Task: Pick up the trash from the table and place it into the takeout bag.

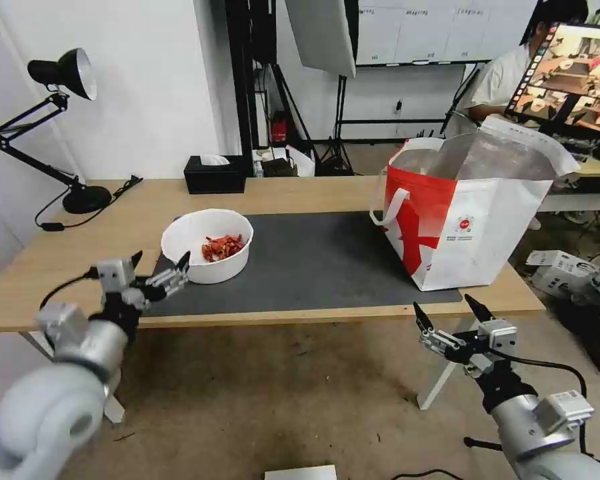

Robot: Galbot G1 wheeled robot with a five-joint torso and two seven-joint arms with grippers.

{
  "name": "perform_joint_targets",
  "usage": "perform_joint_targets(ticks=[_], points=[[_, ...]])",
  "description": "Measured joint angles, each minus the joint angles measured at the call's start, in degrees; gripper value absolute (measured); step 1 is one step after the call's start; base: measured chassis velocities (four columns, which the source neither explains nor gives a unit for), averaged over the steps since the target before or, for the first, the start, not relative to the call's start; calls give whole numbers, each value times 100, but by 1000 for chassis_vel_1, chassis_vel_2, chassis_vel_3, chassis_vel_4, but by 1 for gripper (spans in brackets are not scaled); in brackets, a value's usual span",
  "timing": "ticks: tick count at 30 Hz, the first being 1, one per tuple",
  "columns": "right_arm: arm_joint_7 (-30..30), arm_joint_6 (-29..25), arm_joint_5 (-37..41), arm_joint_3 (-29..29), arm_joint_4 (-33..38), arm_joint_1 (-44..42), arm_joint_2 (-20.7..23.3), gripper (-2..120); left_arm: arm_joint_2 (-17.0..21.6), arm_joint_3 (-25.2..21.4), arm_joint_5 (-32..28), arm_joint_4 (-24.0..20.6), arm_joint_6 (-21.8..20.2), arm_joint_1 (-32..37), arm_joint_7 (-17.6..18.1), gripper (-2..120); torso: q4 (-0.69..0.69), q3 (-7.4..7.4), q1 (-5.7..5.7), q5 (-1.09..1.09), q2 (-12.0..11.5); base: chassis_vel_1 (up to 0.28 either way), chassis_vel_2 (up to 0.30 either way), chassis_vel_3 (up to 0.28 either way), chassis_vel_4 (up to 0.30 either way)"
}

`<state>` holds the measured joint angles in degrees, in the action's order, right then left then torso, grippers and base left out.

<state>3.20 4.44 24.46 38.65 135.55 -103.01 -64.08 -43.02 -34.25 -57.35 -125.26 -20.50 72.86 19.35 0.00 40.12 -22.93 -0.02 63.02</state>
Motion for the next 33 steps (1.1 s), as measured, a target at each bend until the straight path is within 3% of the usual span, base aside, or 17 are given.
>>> perform_joint_targets(ticks=[2,3,6,7,11,12,14,15,18,28,33], points=[[19,6,-31,-19,1,1,-21,100,235,183,-417,406,-236,-589,37,100,-1,0,-1,0,0,0,0,0,0],[19,6,-31,-19,1,1,-21,100,235,183,-417,406,-236,-589,37,100,-1,0,-1,0,0,0,0,0,0],[43,13,-59,-41,-12,11,-52,100,535,596,-1152,988,-742,-1410,171,100,0,-1,0,2,0,0,0,0,0],[43,13,-59,-41,-12,11,-52,100,535,596,-1152,988,-742,-1410,171,100,0,-1,0,2,0,0,0,0,0],[100,44,-72,-86,-24,57,-66,100,708,1414,-1448,1692,-1277,-2388,313,100,1,0,0,2,0,0,0,0,0],[100,44,-72,-86,-24,57,-66,100,708,1414,-1448,1692,-1277,-2388,313,100,1,0,0,2,0,0,0,0,0],[122,62,-71,-92,-27,73,-67,100,715,1921,-1463,2079,-1419,-2909,350,100,1,0,0,1,0,0,0,0,0],[122,62,-71,-92,-27,73,-67,100,715,1921,-1463,2079,-1419,-2909,350,100,1,0,0,1,0,0,0,0,0],[158,76,-57,-73,-27,68,-77,100,667,2484,-1462,2544,-1530,-3421,395,100,0,0,0,2,0,0,0,0,0],[222,96,3,-52,-25,62,-94,100,509,3038,-1533,3056,-1683,-3827,506,100,1,-1,0,1,0,0,0,0,0],[243,103,12,-61,-29,63,-113,100,486,3127,-1619,3109,-1715,-3896,572,86,0,-1,1,2,0,0,0,0,0]])
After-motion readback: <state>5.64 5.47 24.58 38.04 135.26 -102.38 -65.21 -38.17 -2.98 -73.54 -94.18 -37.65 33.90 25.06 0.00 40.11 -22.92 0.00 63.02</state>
